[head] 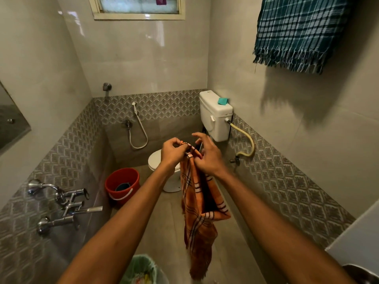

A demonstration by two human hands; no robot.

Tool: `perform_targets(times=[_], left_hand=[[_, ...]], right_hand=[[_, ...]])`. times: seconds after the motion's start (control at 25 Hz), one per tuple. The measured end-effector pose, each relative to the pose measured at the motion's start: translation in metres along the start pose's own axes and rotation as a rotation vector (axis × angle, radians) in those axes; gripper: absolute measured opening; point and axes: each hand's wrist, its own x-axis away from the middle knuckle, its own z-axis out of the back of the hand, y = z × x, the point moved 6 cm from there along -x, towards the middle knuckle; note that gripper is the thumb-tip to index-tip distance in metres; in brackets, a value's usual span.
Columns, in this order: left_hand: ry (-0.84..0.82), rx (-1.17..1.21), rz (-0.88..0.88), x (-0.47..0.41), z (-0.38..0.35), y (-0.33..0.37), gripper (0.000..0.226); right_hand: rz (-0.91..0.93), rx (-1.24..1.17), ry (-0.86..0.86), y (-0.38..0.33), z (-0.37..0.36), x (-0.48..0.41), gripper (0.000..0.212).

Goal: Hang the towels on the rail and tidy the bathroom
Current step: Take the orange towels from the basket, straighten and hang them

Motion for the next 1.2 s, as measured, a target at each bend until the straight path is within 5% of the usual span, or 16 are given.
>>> perform_targets(times=[0.08, 0.16, 0.24, 0.32, 0.4, 0.56, 0.68, 0.8, 1.0, 1.2], left_hand=[[0.03, -0.016, -0.042, -0.002, 0.009, 0.016, 0.018], [0.13, -0.024, -0.065, -0.012, 0.029, 0.03, 0.02], [0.259, -0.109, -0.058, -0.018, 0.058, 0.031, 0.023], [0.38, -0.224, -0.006, -0.014, 0.085, 0.013, 0.022], [0.449, -0.146, 0.088, -0.004, 0.1, -0.008, 0.022], [0.484, 0.001, 0.164, -0.009, 0.114, -0.006, 0.026], [0.371, 0.112, 0.105, -0.014, 0.117, 0.002, 0.023], [0.144, -0.072, -0.072, -0.014, 0.11, 0.01, 0.029], [0.285, -0.579, -0.317, -0.004, 0.115, 0.024, 0.013], [0.213, -0.705, -0.439, 0.002, 0.114, 0.023, 0.011]], right_hand=[[-0.177, 0.221, -0.096, 0.041, -0.007, 0.033, 0.066], [-0.552, 0.29, -0.227, 0.094, -0.011, 0.075, 0.048], [-0.966, -0.012, -0.277, 0.123, -0.004, 0.099, 0.02], [-1.133, -0.44, -0.163, 0.13, 0.011, 0.083, 0.016], [-1.117, -0.739, -0.037, 0.123, 0.027, 0.051, 0.026], [-0.983, -0.937, 0.158, 0.096, 0.042, 0.019, 0.028], [-0.752, -1.044, 0.131, 0.087, 0.053, 0.015, 0.024], [-0.445, -0.657, 0.056, 0.084, 0.067, 0.009, 0.054], [-0.319, -0.336, 0.363, 0.088, 0.082, 0.012, 0.03], [-0.323, -0.236, 0.36, 0.098, 0.082, 0.018, 0.023]])
